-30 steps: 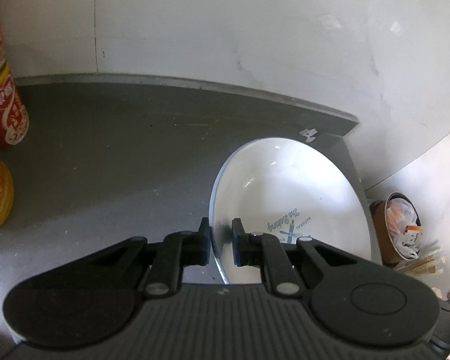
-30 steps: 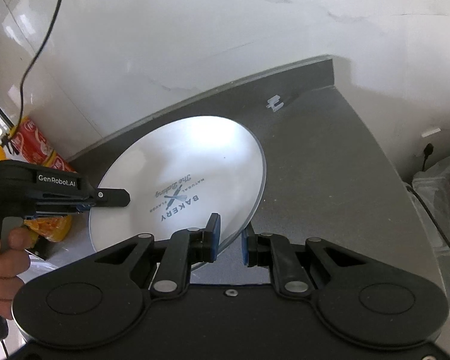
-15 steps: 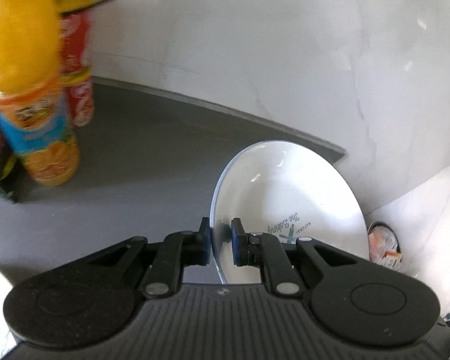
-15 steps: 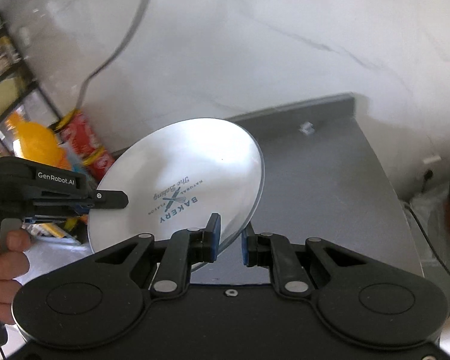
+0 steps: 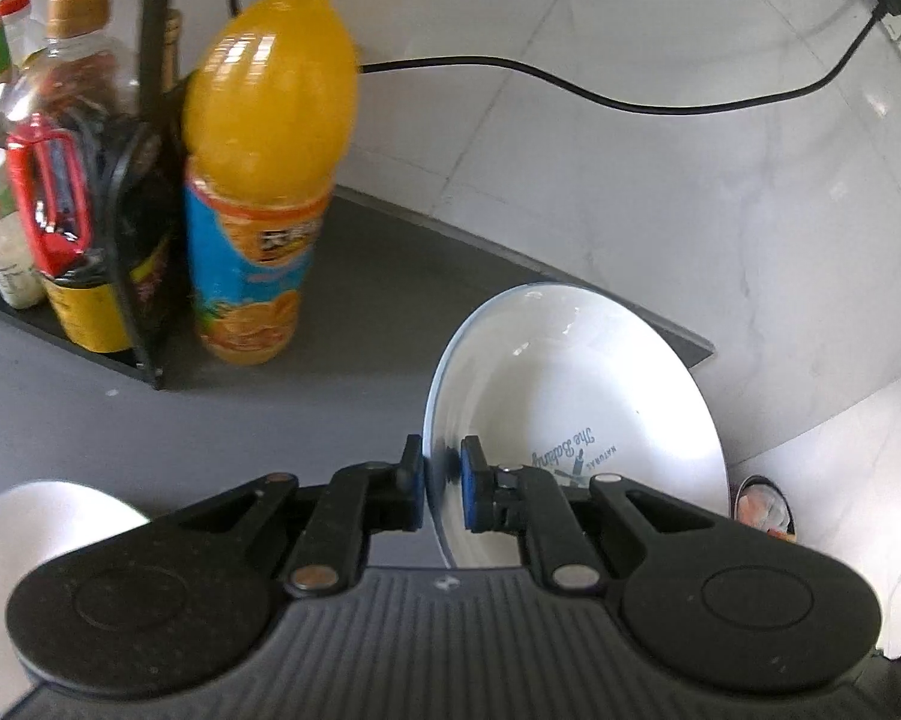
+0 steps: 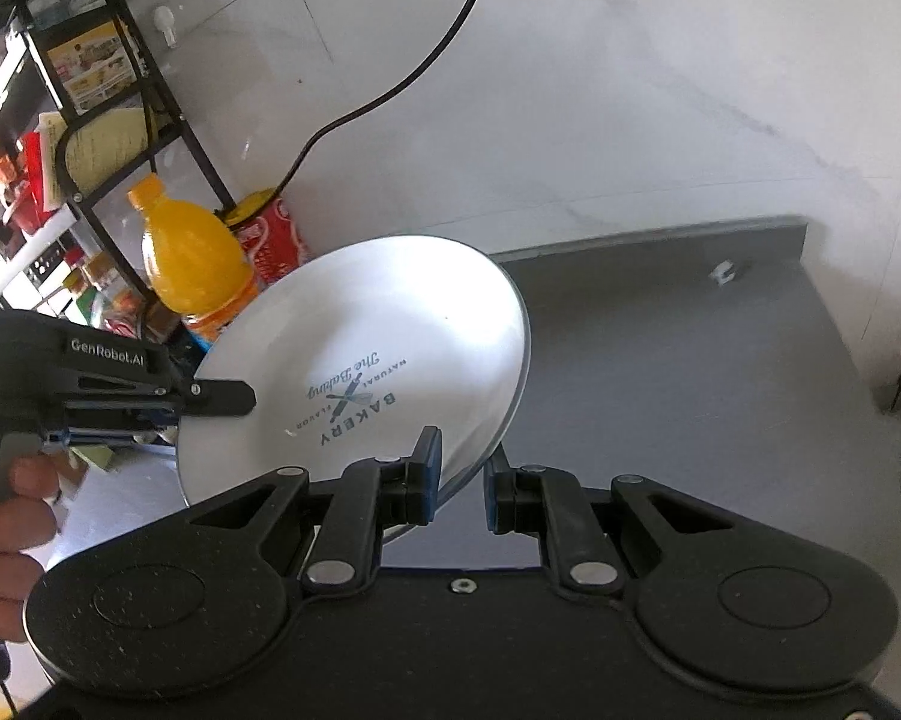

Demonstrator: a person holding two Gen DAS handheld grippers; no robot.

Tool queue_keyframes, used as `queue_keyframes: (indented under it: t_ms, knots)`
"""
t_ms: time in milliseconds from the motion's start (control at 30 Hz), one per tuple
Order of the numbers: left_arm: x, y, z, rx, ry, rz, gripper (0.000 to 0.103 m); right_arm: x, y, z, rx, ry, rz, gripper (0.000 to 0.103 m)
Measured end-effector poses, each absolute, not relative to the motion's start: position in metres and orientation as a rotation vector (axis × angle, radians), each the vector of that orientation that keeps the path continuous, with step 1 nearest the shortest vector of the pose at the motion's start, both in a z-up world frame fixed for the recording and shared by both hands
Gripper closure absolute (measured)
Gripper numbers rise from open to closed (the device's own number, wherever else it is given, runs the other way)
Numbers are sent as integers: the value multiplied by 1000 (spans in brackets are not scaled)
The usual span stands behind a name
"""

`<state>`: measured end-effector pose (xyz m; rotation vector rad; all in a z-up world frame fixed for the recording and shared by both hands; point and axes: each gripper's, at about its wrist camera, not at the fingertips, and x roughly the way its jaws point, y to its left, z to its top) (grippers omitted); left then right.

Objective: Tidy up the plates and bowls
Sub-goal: 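Lift the 'Bakery' plate with both grippers and carry it to the plate stack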

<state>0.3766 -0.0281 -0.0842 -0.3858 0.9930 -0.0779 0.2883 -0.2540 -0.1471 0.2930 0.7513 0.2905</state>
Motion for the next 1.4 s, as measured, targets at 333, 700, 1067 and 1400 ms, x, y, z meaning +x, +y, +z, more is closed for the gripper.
queue_keyframes:
  t_ms: [333, 700, 1067, 1400]
  knots:
    - [358, 43, -85, -348, 1001, -137, 94, 263, -191, -147, 342, 737, 245, 89]
    - [331, 103, -96, -361, 1029, -139, 94, 241, -131, -155, 312, 751, 257, 89]
    - [295, 142, -125, -363, 1089, -142, 94, 210, -86, -178, 289, 805, 256, 89]
    - [272, 168, -150, -378, 1137, -145, 94, 189, -61, -193, 265, 856, 244, 89]
